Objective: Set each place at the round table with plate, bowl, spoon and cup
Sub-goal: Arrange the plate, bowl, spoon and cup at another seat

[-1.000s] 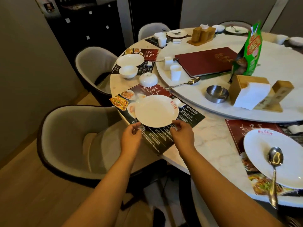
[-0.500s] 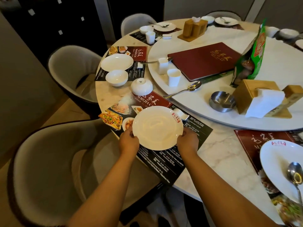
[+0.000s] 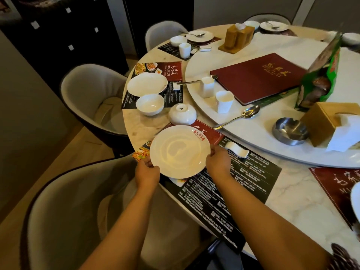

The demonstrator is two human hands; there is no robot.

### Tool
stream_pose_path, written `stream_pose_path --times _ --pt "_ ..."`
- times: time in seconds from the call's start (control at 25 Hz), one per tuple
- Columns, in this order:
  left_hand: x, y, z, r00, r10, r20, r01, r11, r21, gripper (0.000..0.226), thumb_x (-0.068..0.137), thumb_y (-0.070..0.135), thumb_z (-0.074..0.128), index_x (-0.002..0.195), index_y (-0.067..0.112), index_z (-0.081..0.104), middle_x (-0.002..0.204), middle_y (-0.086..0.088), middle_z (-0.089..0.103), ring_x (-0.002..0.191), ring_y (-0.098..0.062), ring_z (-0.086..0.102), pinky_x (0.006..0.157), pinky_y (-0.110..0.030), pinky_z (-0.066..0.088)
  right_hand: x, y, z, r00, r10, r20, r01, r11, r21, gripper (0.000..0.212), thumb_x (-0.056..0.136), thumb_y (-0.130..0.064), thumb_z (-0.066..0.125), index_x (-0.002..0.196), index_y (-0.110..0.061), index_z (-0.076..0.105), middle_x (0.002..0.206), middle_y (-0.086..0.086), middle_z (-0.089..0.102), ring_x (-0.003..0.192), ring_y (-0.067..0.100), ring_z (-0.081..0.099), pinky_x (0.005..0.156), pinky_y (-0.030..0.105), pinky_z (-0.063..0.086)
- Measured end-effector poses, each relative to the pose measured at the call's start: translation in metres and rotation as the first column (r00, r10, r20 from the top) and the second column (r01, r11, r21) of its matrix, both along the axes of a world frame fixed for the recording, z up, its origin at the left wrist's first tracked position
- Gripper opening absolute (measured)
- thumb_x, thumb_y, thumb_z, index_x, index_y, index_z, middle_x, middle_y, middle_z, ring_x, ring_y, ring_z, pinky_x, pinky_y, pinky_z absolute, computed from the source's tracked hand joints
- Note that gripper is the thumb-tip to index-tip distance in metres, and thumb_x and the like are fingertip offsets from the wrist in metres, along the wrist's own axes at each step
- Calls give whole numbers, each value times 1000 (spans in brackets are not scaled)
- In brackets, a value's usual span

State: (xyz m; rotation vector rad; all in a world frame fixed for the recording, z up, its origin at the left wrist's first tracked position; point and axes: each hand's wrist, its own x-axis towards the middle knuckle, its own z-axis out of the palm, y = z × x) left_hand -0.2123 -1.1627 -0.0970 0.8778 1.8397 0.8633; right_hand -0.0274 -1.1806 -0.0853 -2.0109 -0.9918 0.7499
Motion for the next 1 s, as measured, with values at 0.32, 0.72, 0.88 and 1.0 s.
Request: stream_pose_path --times 0.32,0.72,0.88,1.0 --pt "-3 8 -3 1000 2 -24 -2 999 35 43 83 0 62 123 12 54 125 -11 59 102 -25 60 85 -41 55 -1 27 -16 998 33 53 -30 998 -59 32 86 8 45 107 -1 67 105 17 68 83 23 59 52 19 38" --pt "18 89 33 985 -105 -136 132 968 212 34 90 4 50 121 14 59 128 -5 55 114 -22 55 95 -31 43 -7 115 16 887 302 350 -324 946 4 56 82 -32 67 135 -24 51 136 10 48 128 31 40 105 36 31" --pt "37 143 27 993 -91 -76 106 970 217 29 88 -1 49 112 9 61 116 -9 65 110 -26 58 88 -26 39 -4 186 9 762 495 417 -474 866 -162 83 75 -50 71 146 -33 33 152 8 29 138 34 28 111 42 27" --pt "43 163 21 995 -58 -75 73 974 214 25 88 1 50 106 13 63 110 -7 66 103 -21 58 82 -23 36 -3 211 -1 632 587 507 -491 809 -325 88 71 -62 68 146 -38 28 155 7 24 141 36 24 110 51 28"
